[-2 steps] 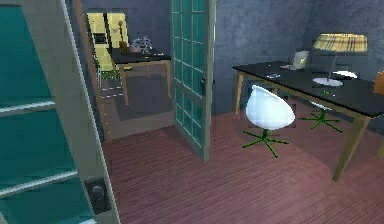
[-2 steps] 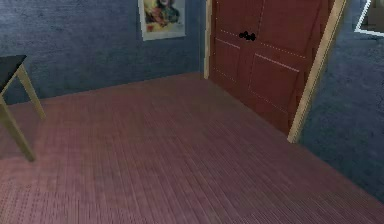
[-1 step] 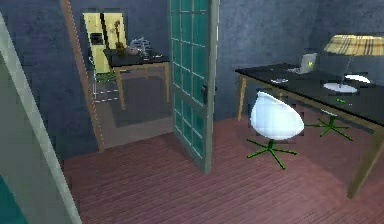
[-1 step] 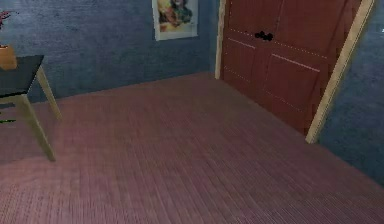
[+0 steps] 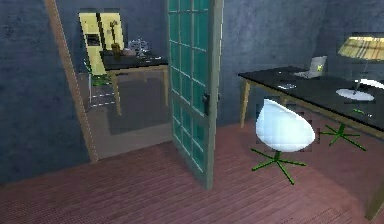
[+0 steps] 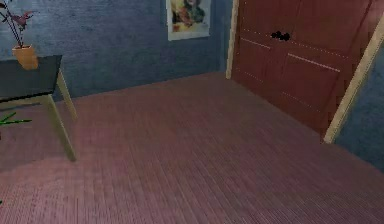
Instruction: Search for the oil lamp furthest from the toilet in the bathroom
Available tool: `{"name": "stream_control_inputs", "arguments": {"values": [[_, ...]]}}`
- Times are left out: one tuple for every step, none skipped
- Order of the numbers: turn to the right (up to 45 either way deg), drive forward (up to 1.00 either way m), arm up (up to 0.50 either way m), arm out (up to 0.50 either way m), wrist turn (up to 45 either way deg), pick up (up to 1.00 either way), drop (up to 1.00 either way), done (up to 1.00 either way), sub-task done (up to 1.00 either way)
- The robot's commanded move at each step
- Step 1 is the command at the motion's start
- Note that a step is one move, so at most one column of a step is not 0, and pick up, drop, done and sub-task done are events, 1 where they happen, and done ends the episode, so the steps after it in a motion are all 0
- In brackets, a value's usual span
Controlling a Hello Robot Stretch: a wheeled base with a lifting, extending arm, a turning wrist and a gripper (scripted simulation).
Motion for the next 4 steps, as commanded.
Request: {"name": "stream_control_inputs", "arguments": {"values": [[45.0,0.00,0.00,0.00,0.0,0.00,0.00,0.00,0.00],[45.0,0.00,0.00,0.00,0.0,0.00,0.00,0.00,0.00],[33.0,0.00,0.00,0.00,0.0,0.00,0.00,0.00,0.00],[0.0,0.20,0.00,0.00,0.0,0.00,0.00,0.00,0.00]]}}
